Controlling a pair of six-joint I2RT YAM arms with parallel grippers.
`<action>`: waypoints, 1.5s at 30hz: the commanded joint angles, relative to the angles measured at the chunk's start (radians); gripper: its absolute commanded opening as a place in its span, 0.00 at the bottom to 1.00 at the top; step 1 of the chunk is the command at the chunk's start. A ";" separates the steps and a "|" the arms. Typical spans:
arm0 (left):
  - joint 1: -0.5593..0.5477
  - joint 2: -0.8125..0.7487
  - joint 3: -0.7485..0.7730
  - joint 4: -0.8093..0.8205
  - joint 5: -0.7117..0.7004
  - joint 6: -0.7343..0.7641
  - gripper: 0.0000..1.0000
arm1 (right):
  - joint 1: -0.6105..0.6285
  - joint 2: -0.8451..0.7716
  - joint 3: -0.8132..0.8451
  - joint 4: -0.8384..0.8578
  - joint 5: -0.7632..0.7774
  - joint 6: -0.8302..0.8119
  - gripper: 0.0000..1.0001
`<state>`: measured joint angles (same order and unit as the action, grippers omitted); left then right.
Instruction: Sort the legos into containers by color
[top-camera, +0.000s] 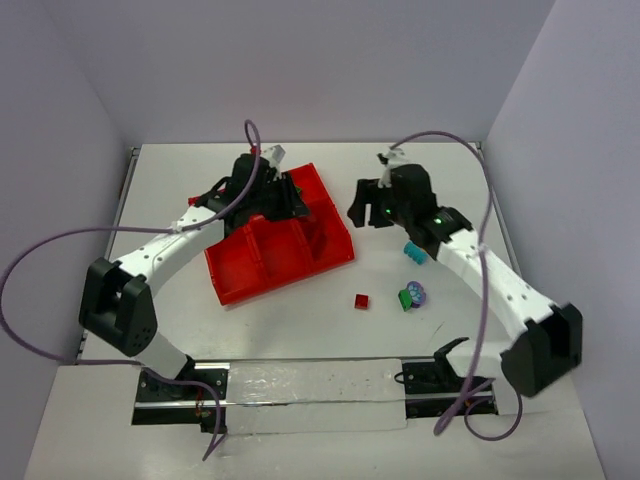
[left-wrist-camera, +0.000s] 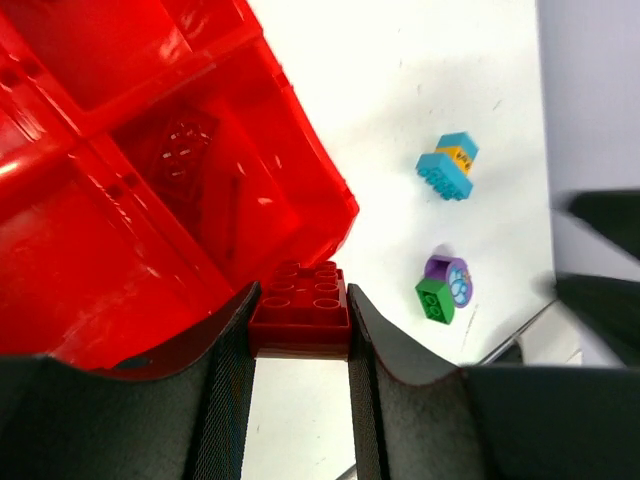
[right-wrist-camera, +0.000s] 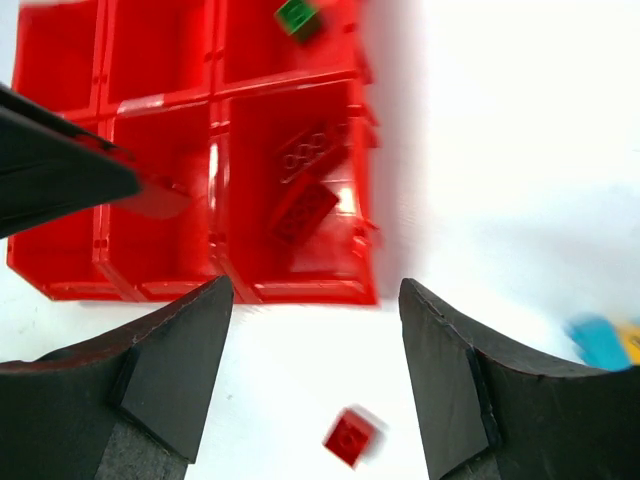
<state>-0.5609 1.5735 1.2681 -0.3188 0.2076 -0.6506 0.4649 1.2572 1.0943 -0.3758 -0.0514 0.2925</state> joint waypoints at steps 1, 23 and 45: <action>-0.043 0.087 0.098 -0.025 -0.094 0.005 0.00 | -0.012 -0.155 -0.146 -0.033 0.049 0.058 0.76; -0.099 0.238 0.185 -0.106 -0.202 0.012 0.03 | -0.014 -0.366 -0.334 -0.084 0.057 0.117 0.78; -0.135 0.222 0.268 -0.179 -0.263 0.045 0.74 | 0.081 -0.335 -0.467 0.023 0.006 0.248 0.77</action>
<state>-0.6817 1.8263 1.4667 -0.4729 -0.0398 -0.6211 0.5049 0.9096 0.6516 -0.4252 -0.0641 0.4858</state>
